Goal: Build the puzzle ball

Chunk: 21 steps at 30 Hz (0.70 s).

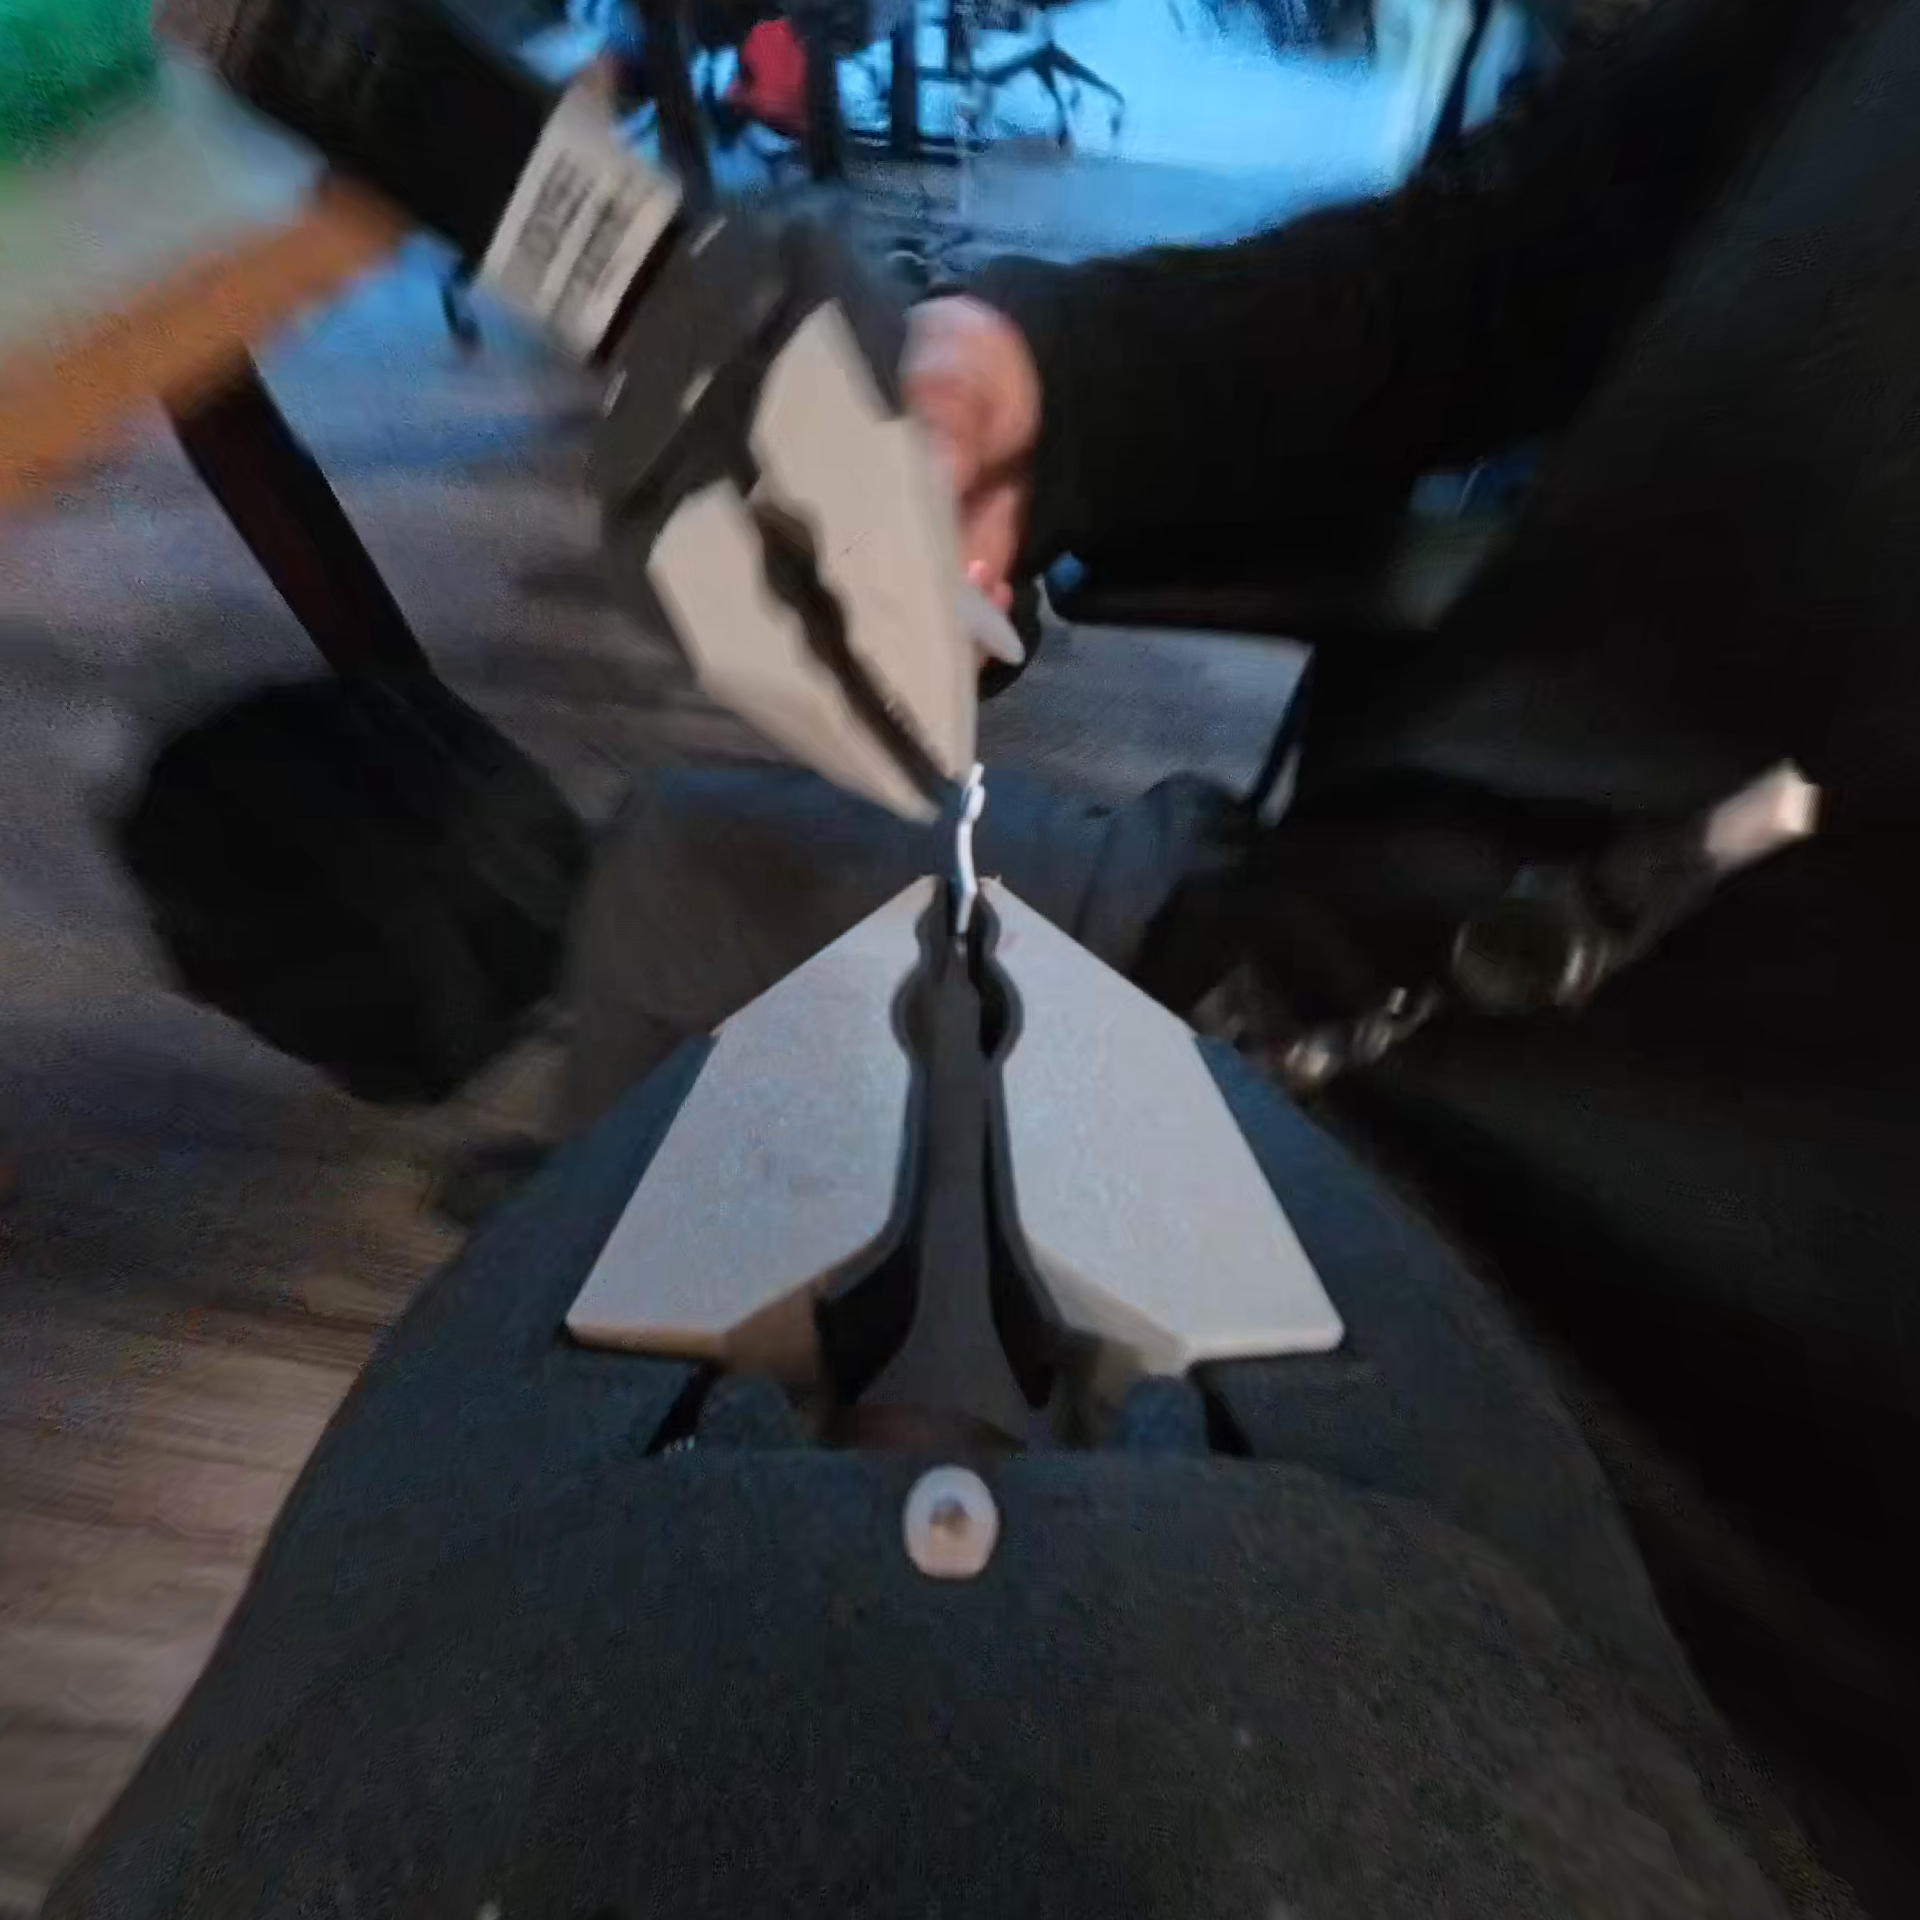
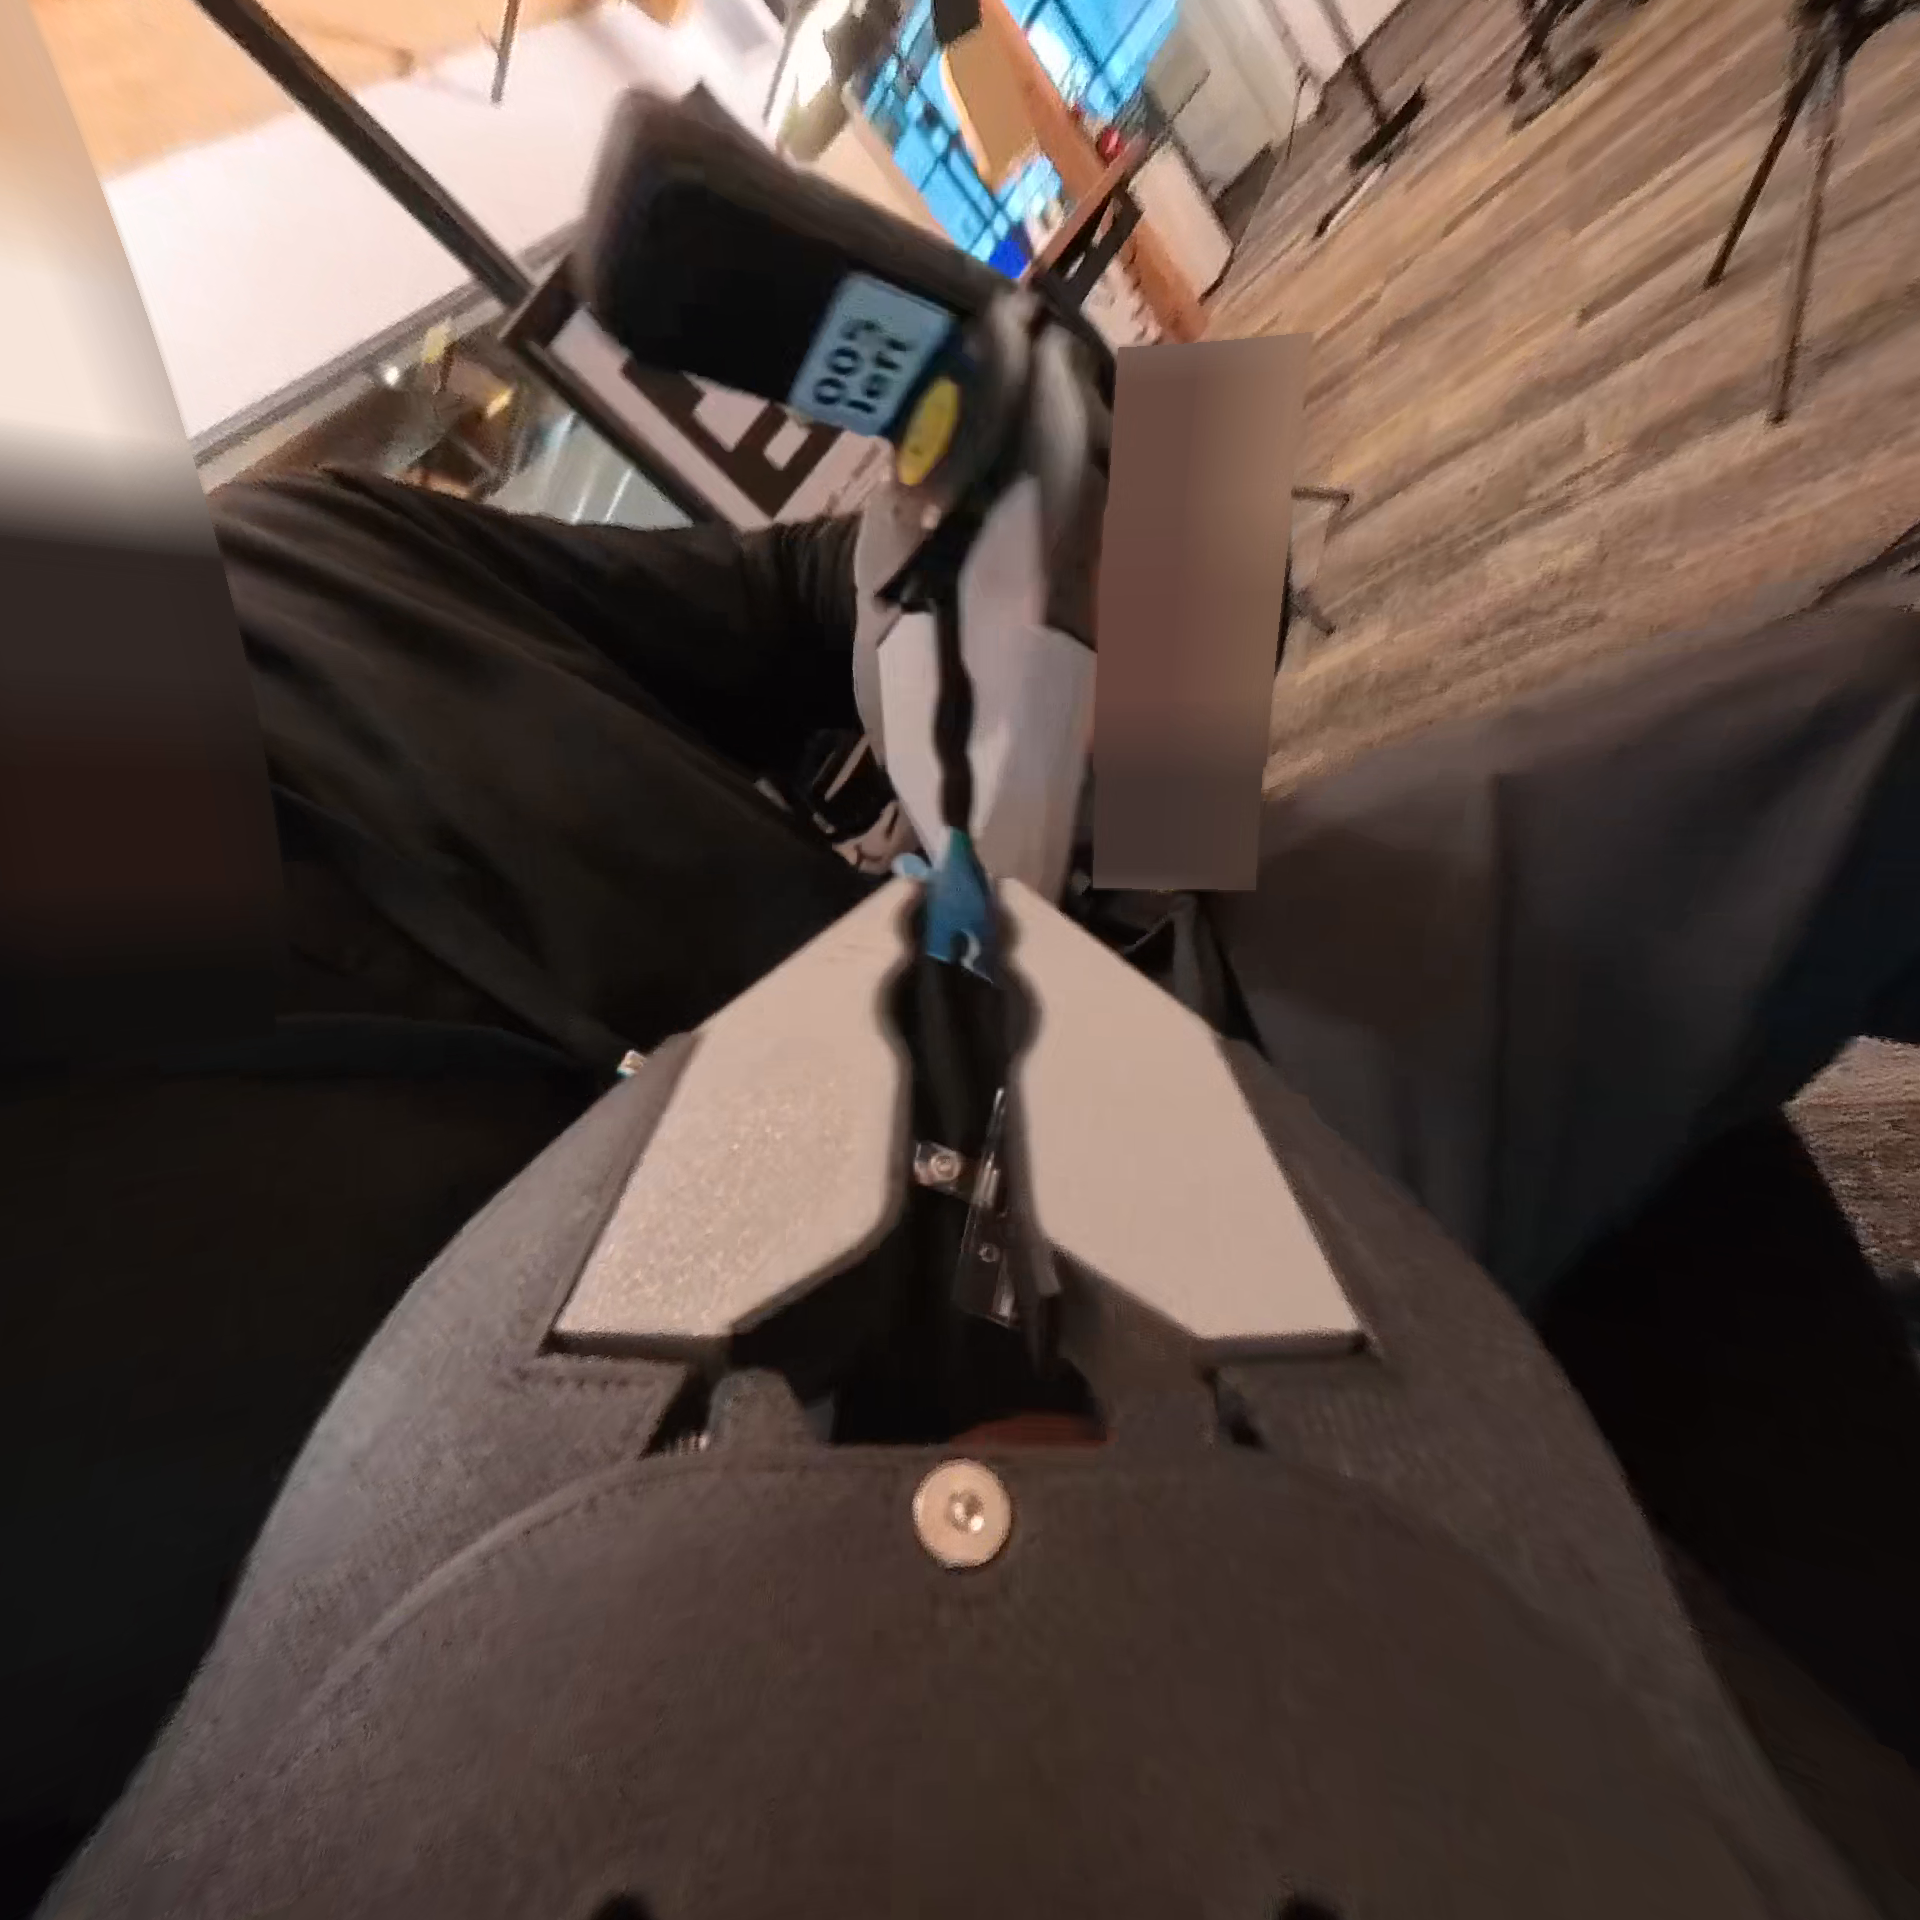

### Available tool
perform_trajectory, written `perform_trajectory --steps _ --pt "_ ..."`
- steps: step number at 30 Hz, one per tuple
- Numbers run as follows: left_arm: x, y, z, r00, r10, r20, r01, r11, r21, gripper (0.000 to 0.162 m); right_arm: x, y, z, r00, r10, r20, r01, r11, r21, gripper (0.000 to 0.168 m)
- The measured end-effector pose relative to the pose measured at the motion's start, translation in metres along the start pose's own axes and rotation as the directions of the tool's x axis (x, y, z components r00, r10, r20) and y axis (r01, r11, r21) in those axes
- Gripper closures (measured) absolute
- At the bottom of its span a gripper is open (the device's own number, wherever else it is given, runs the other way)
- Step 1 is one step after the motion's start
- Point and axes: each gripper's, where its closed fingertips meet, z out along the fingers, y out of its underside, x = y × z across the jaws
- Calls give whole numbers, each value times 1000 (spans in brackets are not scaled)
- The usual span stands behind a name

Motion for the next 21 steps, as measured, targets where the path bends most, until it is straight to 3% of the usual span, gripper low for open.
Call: perform_trajectory --steps 2,4,6,10,14,21 --pt "-3 -9 2 919 -369 -136 385 915 122 161 14 -5 -16 992 -26 -126 28 1000 10 167" --pt "-15 -19 -2 789 -569 -231 612 759 220 162 27 -13 -32 961 -82 -265 89 996 12 159" --pt "-31 -23 -8 741 -630 -233 670 673 312 162 22 -18 -36 956 -93 -279 109 993 44 153" --pt "-39 -26 -9 652 -702 -287 755 565 331 162 24 -24 -32 933 -128 -337 162 984 74 153" --pt "-49 -21 -4 614 -740 -275 787 549 282 162 36 -35 -28 893 -224 -390 243 970 1 154" --pt "-82 -1 -6 689 -707 -160 725 667 172 162 74 -47 -22 921 -238 -309 220 971 -93 168"
